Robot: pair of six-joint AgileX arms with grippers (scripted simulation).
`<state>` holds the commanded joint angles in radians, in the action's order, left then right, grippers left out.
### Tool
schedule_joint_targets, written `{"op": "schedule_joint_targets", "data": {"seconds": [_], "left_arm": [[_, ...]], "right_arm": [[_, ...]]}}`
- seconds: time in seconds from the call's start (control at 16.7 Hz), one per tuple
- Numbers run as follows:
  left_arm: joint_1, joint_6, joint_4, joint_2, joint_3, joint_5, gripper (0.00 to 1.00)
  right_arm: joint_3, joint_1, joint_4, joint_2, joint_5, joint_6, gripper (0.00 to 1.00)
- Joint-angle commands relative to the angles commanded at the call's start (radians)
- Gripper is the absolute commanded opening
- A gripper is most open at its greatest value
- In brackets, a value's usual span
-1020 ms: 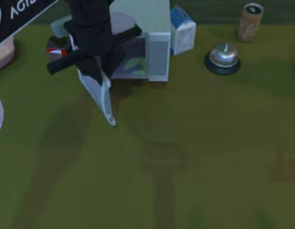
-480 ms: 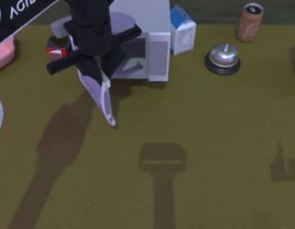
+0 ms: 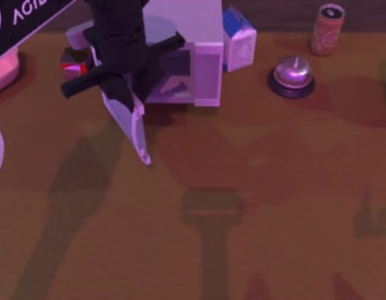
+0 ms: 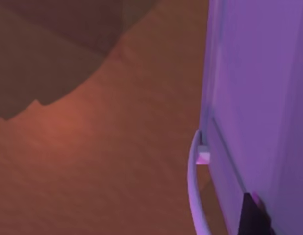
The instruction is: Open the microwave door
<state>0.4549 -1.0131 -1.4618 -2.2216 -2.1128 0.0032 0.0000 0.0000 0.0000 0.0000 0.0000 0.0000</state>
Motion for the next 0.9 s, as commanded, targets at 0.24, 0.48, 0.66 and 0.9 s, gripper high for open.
{"op": "schedule_joint_targets", "data": {"seconds": [0.24,0.48,0.66,0.9], "left_arm": [[0.004,0.0,0.001,0.005,0.0,0.001,0.0],[-0.014,0.019,0.024,0.041,0.059,0.0,0.0],[-0.034,0.042,0.048,0.081,0.127,-0.001,0.0],[-0.039,0.047,0.053,0.089,0.143,-0.001,0.0]], "right_arm": [[0.0,0.0,0.0,0.0,0.0,0.0,1.0],[0.0,0.0,0.0,0.0,0.0,0.0,1.0],[0.0,0.0,0.0,0.0,0.0,0.0,1.0],[0.0,0.0,0.0,0.0,0.0,0.0,1.0]]}}
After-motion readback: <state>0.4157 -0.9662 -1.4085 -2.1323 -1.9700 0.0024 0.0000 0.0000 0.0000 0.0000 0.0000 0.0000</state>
